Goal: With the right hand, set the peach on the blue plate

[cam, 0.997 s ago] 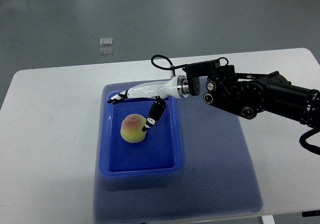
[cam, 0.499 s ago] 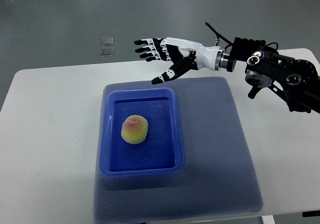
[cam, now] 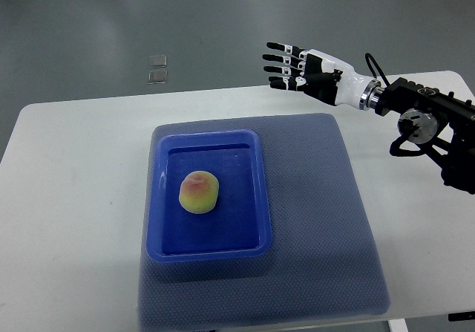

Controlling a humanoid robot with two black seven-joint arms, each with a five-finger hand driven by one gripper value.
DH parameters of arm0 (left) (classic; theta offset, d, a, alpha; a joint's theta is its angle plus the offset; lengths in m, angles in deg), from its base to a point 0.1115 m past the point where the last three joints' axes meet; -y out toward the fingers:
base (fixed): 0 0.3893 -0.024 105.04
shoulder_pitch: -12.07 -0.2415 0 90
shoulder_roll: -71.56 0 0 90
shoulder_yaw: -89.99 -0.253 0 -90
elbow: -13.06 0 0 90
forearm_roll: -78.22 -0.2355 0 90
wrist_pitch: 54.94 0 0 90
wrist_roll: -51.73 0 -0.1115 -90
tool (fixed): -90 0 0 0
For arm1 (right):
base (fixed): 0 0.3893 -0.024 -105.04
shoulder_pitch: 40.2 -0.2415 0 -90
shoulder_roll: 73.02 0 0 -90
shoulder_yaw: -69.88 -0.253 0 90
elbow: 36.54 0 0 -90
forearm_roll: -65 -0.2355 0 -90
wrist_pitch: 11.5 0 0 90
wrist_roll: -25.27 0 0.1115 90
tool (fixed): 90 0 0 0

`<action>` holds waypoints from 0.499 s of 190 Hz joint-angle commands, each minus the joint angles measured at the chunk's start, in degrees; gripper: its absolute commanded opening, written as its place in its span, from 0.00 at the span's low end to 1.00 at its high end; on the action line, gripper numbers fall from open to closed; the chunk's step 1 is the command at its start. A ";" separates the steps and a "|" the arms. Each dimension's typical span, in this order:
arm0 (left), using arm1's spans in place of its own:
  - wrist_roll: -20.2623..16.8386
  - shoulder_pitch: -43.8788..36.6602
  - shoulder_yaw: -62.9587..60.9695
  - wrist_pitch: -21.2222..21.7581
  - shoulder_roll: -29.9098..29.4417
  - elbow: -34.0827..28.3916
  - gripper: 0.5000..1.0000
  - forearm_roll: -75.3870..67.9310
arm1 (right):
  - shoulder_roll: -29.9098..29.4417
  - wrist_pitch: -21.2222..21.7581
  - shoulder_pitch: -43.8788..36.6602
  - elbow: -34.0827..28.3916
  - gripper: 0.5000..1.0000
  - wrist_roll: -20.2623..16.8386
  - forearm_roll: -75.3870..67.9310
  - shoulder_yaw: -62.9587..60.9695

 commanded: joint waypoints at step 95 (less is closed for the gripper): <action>0.00 0.02 0.06 0.00 0.00 0.02 1.00 -0.01 | 6.32 -0.75 4.18 -0.53 0.86 -1.56 -6.36 0.11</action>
